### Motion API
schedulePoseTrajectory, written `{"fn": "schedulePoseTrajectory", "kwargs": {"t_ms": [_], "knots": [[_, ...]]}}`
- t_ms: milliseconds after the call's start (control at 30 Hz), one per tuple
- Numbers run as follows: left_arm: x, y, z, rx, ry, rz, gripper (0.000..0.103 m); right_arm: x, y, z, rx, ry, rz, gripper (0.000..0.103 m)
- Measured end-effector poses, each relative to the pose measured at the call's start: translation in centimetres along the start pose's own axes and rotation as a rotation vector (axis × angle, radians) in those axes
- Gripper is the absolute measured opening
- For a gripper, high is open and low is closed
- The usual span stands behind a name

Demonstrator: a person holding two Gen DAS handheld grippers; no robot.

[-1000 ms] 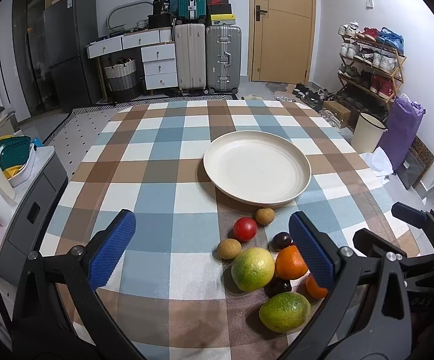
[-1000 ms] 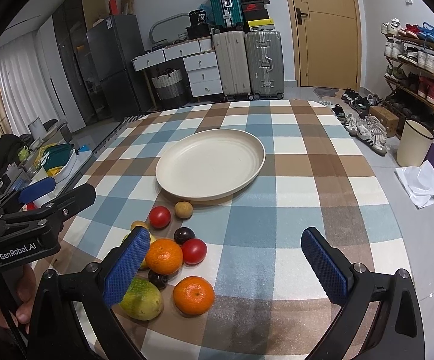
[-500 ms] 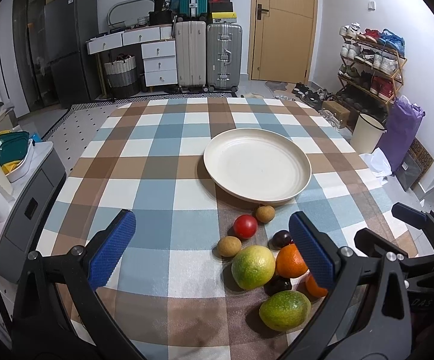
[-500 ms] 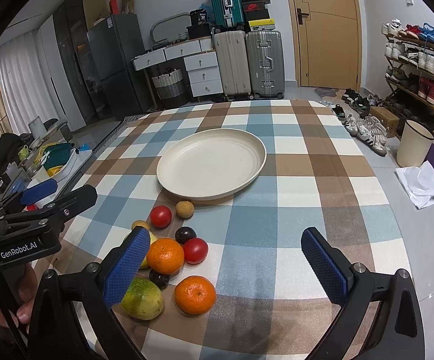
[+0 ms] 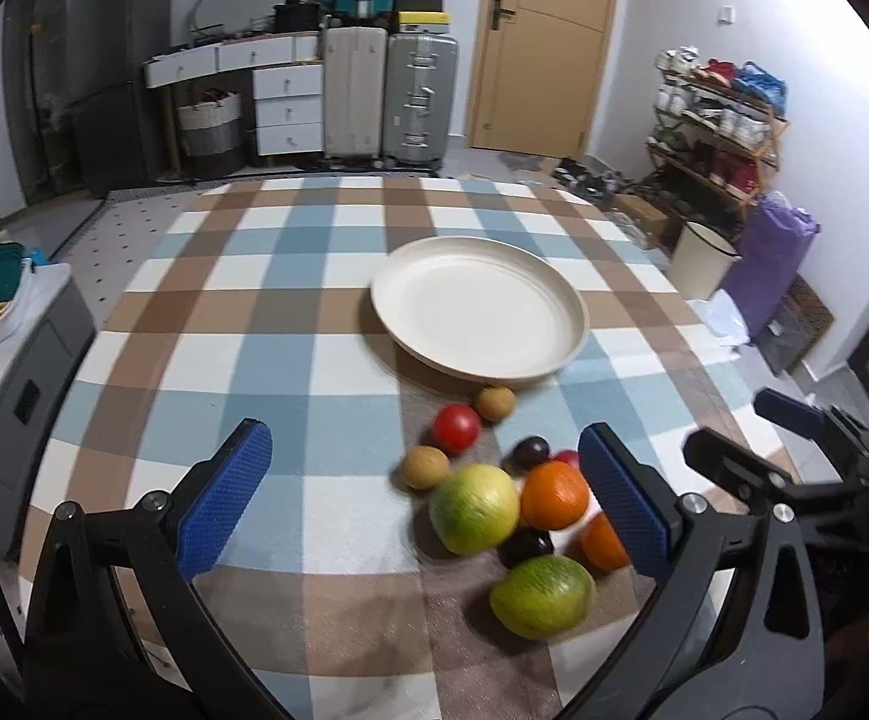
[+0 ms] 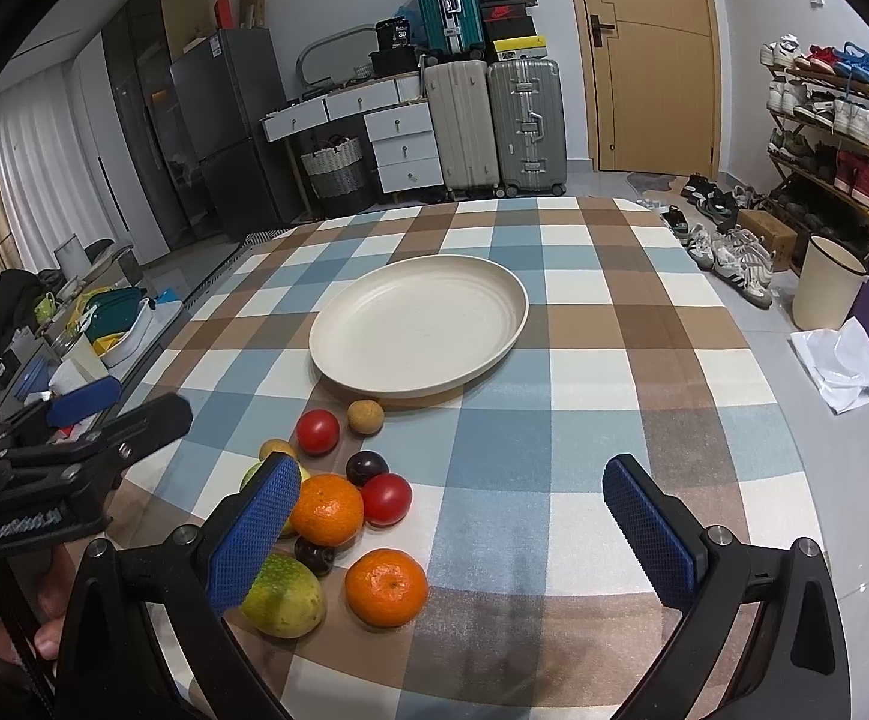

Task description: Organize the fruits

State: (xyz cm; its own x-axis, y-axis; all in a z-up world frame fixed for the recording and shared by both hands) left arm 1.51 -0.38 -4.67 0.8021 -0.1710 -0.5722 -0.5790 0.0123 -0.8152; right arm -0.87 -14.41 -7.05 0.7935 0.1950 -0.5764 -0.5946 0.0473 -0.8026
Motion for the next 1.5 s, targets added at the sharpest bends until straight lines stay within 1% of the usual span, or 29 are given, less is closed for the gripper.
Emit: {"fn": "schedulePoseTrajectory", "kwargs": {"t_ms": [133, 233, 367, 600, 700, 767, 933, 1133, 1233, 1300, 1333, 1367, 1500], "knots": [[-0.1, 0.8, 0.1, 0.009, 0.029, 0.017, 0.102, -0.1, 0.2, -0.5, 0.009, 0.006, 0.001, 0.103], [0.0, 1.6, 0.1, 0.002, 0.08, 0.032, 0.102, -0.1, 0.3, -0.8, 0.015, 0.009, 0.002, 0.103], [0.1, 3.2, 0.1, 0.019, 0.114, 0.05, 0.102, -0.1, 0.4, -1.1, 0.019, 0.014, 0.007, 0.103], [1.2, 5.3, -0.3, 0.033, 0.178, 0.119, 0.102, -0.1, 0.6, -1.3, 0.021, 0.018, 0.008, 0.103], [1.6, 6.1, -0.8, 0.027, 0.235, 0.156, 0.102, -0.1, 0.7, -1.5, 0.025, 0.021, 0.009, 0.103], [1.9, 6.7, -1.2, 0.019, 0.261, 0.18, 0.102, -0.1, 0.9, -1.6, 0.029, 0.022, 0.011, 0.103], [2.6, 7.5, -1.8, 0.029, 0.271, 0.2, 0.1, 0.0, 1.0, -1.8, 0.034, 0.023, 0.014, 0.103], [3.3, 8.1, -2.2, 0.021, 0.305, 0.23, 0.095, 0.0, 1.2, -2.1, 0.042, 0.024, 0.019, 0.103], [3.4, 8.3, -2.6, 0.026, 0.321, 0.235, 0.086, 0.0, 1.2, -2.2, 0.042, 0.025, 0.02, 0.103], [3.6, 8.6, -2.9, 0.032, 0.33, 0.252, 0.076, 0.1, 1.2, -2.2, 0.043, 0.024, 0.02, 0.103], [3.7, 8.8, -3.1, 0.03, 0.342, 0.262, 0.072, 0.0, 1.2, -2.2, 0.043, 0.023, 0.021, 0.103], [3.8, 8.9, -3.2, 0.027, 0.352, 0.273, 0.065, 0.0, 1.2, -2.2, 0.042, 0.025, 0.02, 0.103], [3.9, 9.2, -3.7, 0.017, 0.403, 0.29, 0.052, 0.1, 1.2, -2.3, 0.043, 0.026, 0.021, 0.103]]}}
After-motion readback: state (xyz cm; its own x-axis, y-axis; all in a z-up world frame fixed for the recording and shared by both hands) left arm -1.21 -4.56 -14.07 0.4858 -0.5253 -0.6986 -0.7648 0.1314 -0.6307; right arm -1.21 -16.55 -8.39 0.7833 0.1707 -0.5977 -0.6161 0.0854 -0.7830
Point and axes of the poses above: each gripper's, at about its wrist camera, not at the fingertips, and x roughly the way its jaws point, z to its left, y to its underside, the point moved 5 cm from there along x, roughly the way its jaws point, and after that the axes turned 7 degrees about -z, right-handed, at the moved point
